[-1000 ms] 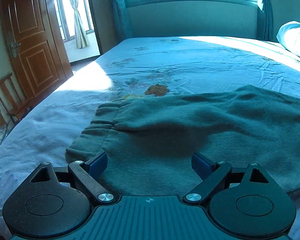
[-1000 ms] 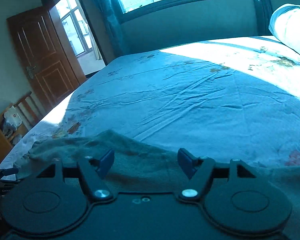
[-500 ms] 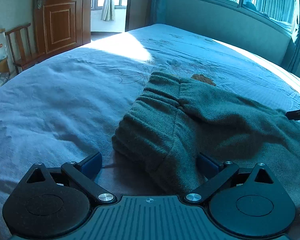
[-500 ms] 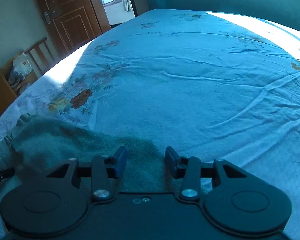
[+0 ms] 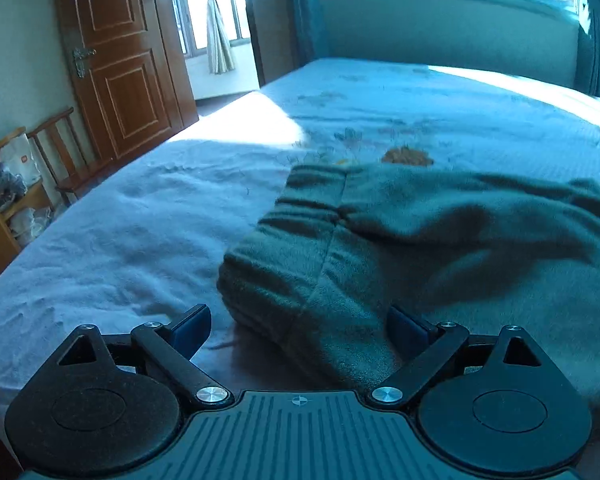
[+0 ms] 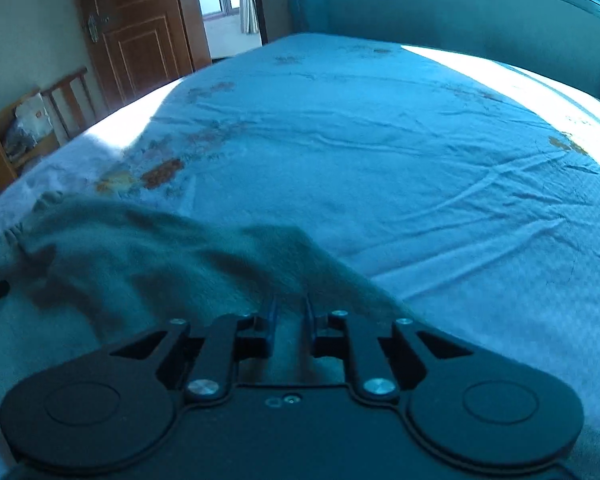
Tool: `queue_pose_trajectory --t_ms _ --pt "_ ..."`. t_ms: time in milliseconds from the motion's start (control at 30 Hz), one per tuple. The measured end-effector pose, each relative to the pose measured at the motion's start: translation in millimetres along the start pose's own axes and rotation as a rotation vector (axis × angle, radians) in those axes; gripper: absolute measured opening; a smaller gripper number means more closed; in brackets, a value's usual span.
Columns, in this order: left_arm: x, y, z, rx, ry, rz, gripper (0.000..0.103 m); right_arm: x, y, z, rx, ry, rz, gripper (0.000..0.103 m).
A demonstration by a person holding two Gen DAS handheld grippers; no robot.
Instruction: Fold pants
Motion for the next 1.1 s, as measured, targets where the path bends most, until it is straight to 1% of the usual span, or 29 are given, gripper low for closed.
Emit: queue_pose_trajectory --t_ms 67,100,133,167,200,233,267,300,367,433,467,500,533,567,600,633,667,700,733,767,800,833,867,900,933,967,1000,1033,1100 --pt "3.8 -1.9 11.8 0.1 -0.025 -0.012 0.098 18.2 1.5 -17.2 -0.065 -0.079 -0.025 0.0" --pt "9.2 -0.2 14.5 0.117 -0.014 -0.023 0.098 36.9 0.1 -24.5 -0.086 -0.085 -0.091 0.003" --pt "15.2 0.7 15.5 0.123 0.009 -0.051 0.098 49.9 -2.7 -27.3 -0.087 -0.052 -0.129 0.006" --pt "17.7 1.0 15.3 0.129 0.011 -0.07 0.098 59.2 -7.9 -28.5 -0.075 -0.028 -0.14 0.008" --pt "13.3 -0.8 13.7 0.13 0.009 -0.051 0.098 59.4 -13.3 -28.3 -0.056 -0.027 -0.122 0.009" --pt "3.8 -3.9 12.5 0.133 0.007 -0.011 0.098 52.1 -20.0 -30.5 -0.035 -0.054 -0.081 0.009" --pt "-1.4 -8.0 11.6 0.142 -0.004 -0.013 0.099 37.6 -27.3 -37.4 -0.031 -0.13 -0.029 0.008" --pt "-2.7 -9.2 11.8 0.153 -0.002 -0.018 0.1 27.6 -33.8 -49.1 -0.06 -0.162 -0.011 0.005" --pt "7.2 -5.9 9.3 0.171 -0.004 -0.02 0.1 33.8 -35.3 -66.5 -0.161 -0.147 -0.009 0.003" --pt "20.5 -5.0 2.4 0.136 -0.001 -0.078 0.1 51.4 -34.5 -70.2 -0.165 -0.156 -0.101 0.013" --pt "16.1 -7.2 -0.6 0.111 0.004 -0.053 0.1 50.9 -37.7 -74.0 -0.16 -0.178 -0.121 0.015" --pt "6.1 -11.4 -1.3 0.109 -0.001 0.001 0.101 38.7 -42.6 -80.1 -0.161 -0.203 -0.047 0.016" --pt "0.2 -15.3 2.0 0.142 -0.018 0.008 0.103 26.0 -50.0 -92.3 -0.195 -0.174 0.016 0.016" --pt "-0.1 -15.6 5.9 0.175 -0.03 0.007 0.103 30.0 -52.3 -103.6 -0.253 -0.144 0.006 0.015" --pt "3.0 -13.2 6.6 0.188 -0.028 0.016 0.103 40.8 -53.4 -115.3 -0.3 -0.162 0.005 0.015" --pt "9.9 -9.9 4.4 0.185 -0.017 0.017 0.103 61.4 -55.5 -126.5 -0.346 -0.164 -0.041 0.018" --pt "19.4 -7.3 0.0 0.175 -0.014 -0.003 0.103 81.0 -59.5 -137.0 -0.391 -0.144 -0.093 0.021" --pt "27.9 -5.4 -5.2 0.167 -0.025 -0.025 0.103 110.0 -70.6 -155.4 -0.479 -0.115 -0.166 0.024" --pt "39.2 -3.6 -14.8 0.161 -0.051 -0.053 0.103 131.6 -82.0 -170.9 -0.55 -0.099 -0.216 0.033" --pt "46.8 -3.1 -24.7 0.16 -0.074 -0.069 0.103 156.8 -99.7 -191.9 -0.634 -0.088 -0.277 0.056" --pt "51.3 -4.1 -36.4 0.159 -0.102 -0.075 0.103 177.3 -119.1 -213.1 -0.72 -0.097 -0.319 0.07" --pt "53.1 -5.6 -51.3 0.15 -0.133 -0.074 0.103 192.5 -137.9 -231.8 -0.797 -0.108 -0.336 0.088" --pt "53.6 -7.3 -66.7 0.132 -0.147 -0.071 0.103 205.5 -157.1 -250.3 -0.865 -0.113 -0.341 0.081" --pt "53.2 -9.0 -83.4 0.114 -0.163 -0.065 0.103 220.6 -184.8 -274.6 -0.952 -0.143 -0.335 0.075" --pt "53.0 -10.4 -100.1 0.104 -0.184 -0.06 0.103 230.2 -203.2 -288.1 -0.996 -0.183 -0.325 0.066" --pt "53.7 -11.8 -120.9 0.099 -0.212 -0.059 0.103 240.4 -225.2 -302.3 -1.044 -0.222 -0.312 0.06" --pt "52.8 -13.5 -137.0 0.091 -0.233 -0.057 0.103 244.7 -238.8 -310.5 -1.078 -0.229 -0.3 0.059" --pt "52.5 -14.8 -162.4 0.064 -0.258 -0.05 0.103 250.1 -256.5 -320.2 -1.122 -0.245 -0.282 0.053" --pt "54.5 -18.7 -200.2 0.016 -0.292 -0.043 0.103 256.0 -280.2 -331.4 -1.16 -0.284 -0.258 0.053"
Point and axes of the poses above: each gripper's, at about its wrist camera, not at the fingertips, and x roughly against the way its jaws point, z to its left, y to its top, the point moved 3 cm from there along -x, roughly the way its jaws point, and after that the axes turned 11 degrees about -y, right-handed, at the moved point
